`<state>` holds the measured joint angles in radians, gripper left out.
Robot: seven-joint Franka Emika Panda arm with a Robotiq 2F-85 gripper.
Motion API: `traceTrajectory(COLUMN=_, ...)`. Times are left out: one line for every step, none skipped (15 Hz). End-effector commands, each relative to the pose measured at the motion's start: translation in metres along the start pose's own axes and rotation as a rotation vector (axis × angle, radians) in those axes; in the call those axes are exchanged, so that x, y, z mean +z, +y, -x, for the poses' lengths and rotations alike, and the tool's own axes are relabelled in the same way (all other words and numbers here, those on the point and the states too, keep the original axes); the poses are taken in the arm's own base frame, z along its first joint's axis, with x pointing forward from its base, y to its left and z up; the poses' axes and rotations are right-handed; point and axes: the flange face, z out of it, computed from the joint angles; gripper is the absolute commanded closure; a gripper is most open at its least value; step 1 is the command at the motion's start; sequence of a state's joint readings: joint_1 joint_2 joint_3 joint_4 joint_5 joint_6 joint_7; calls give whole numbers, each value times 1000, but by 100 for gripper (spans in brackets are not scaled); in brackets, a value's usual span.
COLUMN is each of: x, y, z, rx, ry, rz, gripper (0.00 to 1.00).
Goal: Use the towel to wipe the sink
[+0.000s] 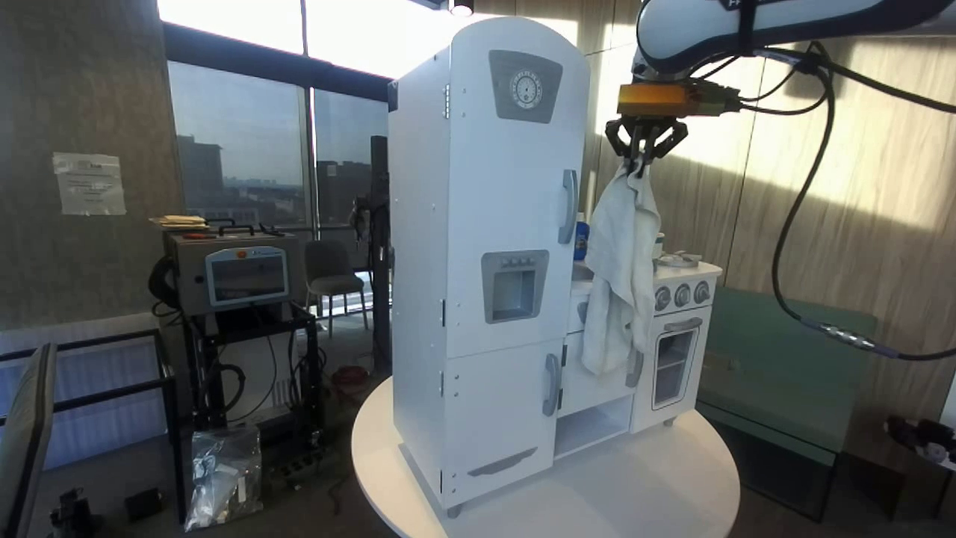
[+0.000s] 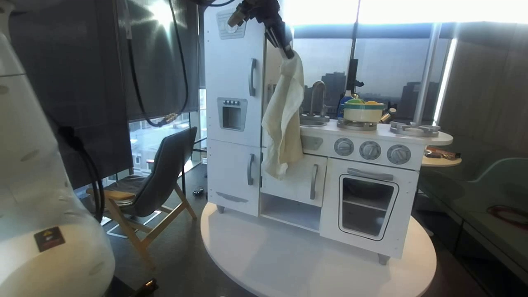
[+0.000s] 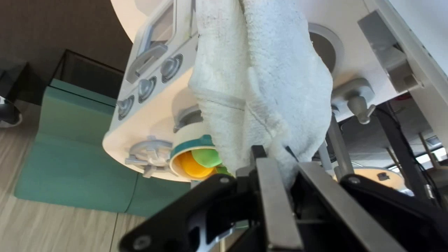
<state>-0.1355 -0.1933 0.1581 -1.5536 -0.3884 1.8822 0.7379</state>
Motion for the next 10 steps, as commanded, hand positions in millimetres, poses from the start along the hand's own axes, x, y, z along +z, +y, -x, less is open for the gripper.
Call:
traceTrajectory(x=21, y=-37, z=-45, rx=-69, ry=47, rz=-39, gripper=86)
traceTrajectory(x=34, y=-44, z=-51, rx=-84, ry=27, rz=-56, gripper=86)
traceTrajectory(x=47, y=-51, z=-56, rx=-103, ry=5, rz=-74, gripper=86)
traceTrajectory(x=64, y=-56, z=-63, rx=-113, ry=5, rz=-55, gripper=86)
traceTrajectory(x=79, y=-60, z=-68, rx=-131, ry=-12, rz=-52, gripper=86)
traceTrajectory(x=94, y=-63, z=-72, rx=-141, ry=-27, rz=-46, gripper=86)
traceTrajectory(x=110, y=-66, z=-76, rx=-151, ry=-46, rz=-44, gripper=86)
traceTrajectory(x=121, y=-69, z=-78, rx=-157, ry=-73, rz=-65, gripper=86)
traceTrajectory(x=129, y=-69, z=-77, rx=-188, ry=-107, rz=-72, gripper=86)
traceTrajectory(x=135, y=-67, z=-77, rx=-200, ry=-133, rz=-89, gripper=86)
